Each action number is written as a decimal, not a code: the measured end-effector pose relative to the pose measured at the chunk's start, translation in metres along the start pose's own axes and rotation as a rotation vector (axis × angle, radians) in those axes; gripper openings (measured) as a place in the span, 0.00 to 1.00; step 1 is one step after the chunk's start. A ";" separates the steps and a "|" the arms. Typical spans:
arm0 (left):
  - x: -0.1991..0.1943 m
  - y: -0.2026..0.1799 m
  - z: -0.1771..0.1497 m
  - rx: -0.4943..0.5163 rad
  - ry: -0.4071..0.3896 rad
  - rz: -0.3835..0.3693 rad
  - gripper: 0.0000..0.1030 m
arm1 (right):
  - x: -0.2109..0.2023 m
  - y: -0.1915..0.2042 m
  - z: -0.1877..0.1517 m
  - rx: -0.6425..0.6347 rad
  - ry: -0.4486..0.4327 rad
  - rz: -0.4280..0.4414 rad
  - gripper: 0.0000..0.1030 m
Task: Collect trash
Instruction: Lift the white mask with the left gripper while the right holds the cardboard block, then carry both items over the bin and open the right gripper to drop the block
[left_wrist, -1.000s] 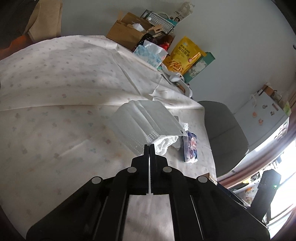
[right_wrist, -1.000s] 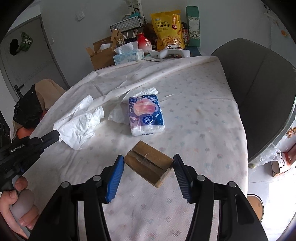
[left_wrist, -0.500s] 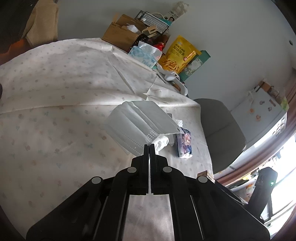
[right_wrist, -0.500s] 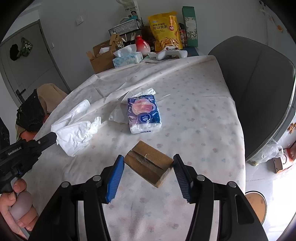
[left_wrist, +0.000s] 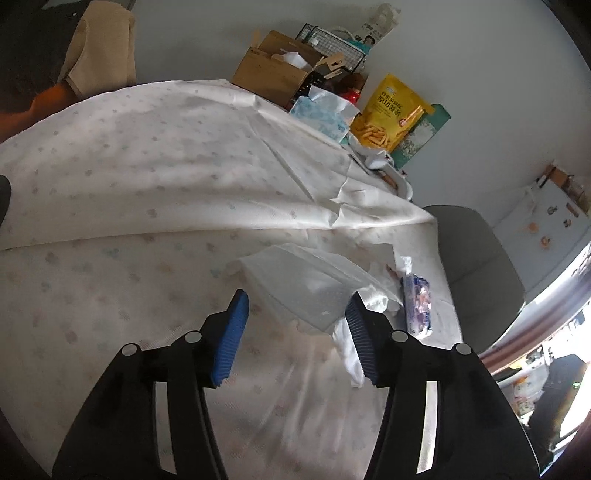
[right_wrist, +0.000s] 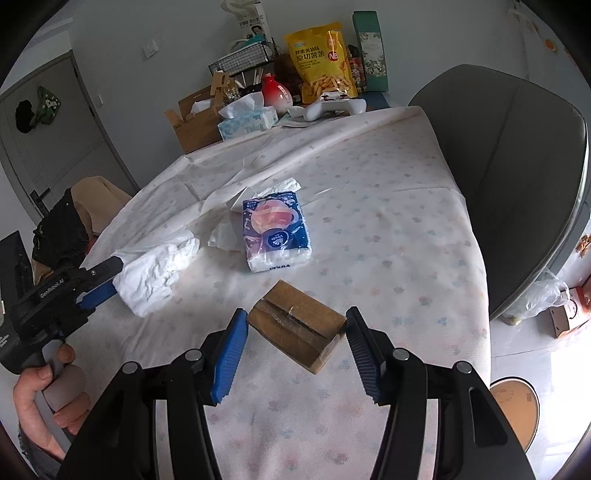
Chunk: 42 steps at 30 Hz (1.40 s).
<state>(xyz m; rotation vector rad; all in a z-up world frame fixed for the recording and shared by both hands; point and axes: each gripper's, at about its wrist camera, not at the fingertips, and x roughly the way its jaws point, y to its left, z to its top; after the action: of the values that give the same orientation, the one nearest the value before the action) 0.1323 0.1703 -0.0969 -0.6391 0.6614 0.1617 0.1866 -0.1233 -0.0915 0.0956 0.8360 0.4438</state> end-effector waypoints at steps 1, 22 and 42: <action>0.001 -0.001 0.000 0.007 -0.006 0.005 0.51 | 0.000 -0.001 0.000 0.004 0.001 0.001 0.53; 0.009 -0.017 0.024 0.124 -0.067 -0.012 0.03 | -0.007 -0.003 0.001 0.022 -0.022 0.046 0.53; -0.057 -0.071 0.019 0.118 -0.172 -0.112 0.03 | -0.045 -0.014 0.006 0.038 -0.092 0.074 0.53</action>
<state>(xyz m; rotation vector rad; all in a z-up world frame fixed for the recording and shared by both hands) 0.1214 0.1285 -0.0148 -0.5403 0.4648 0.0718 0.1694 -0.1546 -0.0597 0.1809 0.7520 0.4899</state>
